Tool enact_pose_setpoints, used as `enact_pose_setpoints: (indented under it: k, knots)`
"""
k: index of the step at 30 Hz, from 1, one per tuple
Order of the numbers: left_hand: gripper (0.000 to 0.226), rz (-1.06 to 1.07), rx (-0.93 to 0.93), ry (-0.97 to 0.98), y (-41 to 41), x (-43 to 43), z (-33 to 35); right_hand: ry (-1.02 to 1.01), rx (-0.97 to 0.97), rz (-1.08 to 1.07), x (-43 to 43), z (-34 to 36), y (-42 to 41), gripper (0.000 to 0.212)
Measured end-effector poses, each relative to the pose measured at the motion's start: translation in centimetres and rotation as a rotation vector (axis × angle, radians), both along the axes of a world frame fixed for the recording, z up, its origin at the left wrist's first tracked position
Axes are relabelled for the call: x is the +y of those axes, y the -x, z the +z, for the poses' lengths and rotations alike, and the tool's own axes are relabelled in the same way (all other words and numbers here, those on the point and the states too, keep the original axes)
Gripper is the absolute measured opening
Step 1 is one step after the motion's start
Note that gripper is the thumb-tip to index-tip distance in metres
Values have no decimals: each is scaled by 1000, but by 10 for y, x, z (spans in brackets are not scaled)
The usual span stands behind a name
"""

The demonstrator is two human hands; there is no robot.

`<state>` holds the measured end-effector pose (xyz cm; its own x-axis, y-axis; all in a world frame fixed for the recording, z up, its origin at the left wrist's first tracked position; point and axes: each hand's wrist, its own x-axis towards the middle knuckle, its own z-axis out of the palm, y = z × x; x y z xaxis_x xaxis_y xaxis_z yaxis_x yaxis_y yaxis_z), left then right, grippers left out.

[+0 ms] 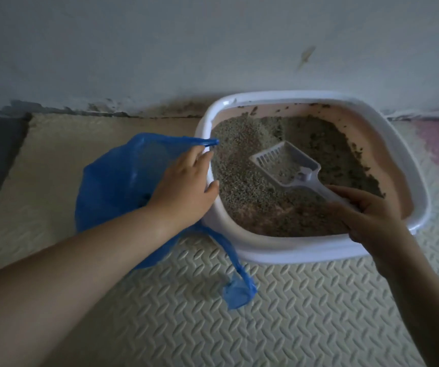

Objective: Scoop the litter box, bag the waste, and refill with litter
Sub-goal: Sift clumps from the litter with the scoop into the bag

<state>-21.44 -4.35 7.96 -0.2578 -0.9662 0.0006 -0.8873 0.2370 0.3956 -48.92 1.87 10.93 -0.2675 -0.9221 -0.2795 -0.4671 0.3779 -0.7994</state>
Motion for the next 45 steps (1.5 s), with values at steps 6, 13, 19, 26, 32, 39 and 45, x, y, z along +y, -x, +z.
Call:
enact_pose_setpoints:
  k: [6, 13, 19, 26, 32, 39, 45]
  knots:
    - [67, 148, -22, -104, 41, -28, -30, -182, 170, -52, -36, -19, 23, 10]
    - [72, 242, -126, -49, 54, -29, -46, -303, 256, -29, -98, -41, 22, 13]
    - [75, 235, -111, -53, 53, -30, -46, -274, 348, -5, -141, -66, -21, 28]
    - [73, 251, -83, -73, 54, -29, -43, -274, 408, 20, -133, -99, -32, 34]
    - [74, 244, -59, -73, 53, -28, -43, -183, 374, 86, -101, -79, -17, 35]
    - [75, 240, -42, -78, 52, -28, -43, -59, 414, 199, -44, -46, -5, 27]
    - [76, 246, -37, -81, 52, -27, -42, -12, 417, 156, -17, -35, -1, 26]
